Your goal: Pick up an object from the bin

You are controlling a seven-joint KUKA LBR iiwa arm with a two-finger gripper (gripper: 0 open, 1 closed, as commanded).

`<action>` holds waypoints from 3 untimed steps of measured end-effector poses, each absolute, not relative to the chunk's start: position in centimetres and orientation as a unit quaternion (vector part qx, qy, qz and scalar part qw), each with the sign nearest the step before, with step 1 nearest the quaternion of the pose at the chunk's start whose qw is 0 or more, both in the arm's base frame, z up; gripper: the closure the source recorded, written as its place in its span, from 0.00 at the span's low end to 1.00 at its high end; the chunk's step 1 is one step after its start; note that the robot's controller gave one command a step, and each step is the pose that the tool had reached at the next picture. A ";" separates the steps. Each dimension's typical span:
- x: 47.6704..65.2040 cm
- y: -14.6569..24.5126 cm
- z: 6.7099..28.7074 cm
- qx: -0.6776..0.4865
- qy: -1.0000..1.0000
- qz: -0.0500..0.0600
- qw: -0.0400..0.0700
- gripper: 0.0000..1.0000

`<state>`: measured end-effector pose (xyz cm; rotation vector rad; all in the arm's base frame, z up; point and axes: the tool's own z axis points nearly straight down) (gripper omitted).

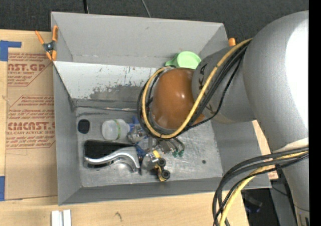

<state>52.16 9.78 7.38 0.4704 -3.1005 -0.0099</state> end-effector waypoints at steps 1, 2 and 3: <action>52.2 9.8 7.4 0.150 -0.989 -0.003 0.003 1.00; 51.8 8.9 9.9 0.149 -0.989 -0.001 0.001 1.00; 52.0 10.5 12.5 0.163 -0.987 0.000 -0.001 1.00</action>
Offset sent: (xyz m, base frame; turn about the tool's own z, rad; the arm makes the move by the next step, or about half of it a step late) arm -0.0042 -0.0149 0.0459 0.0049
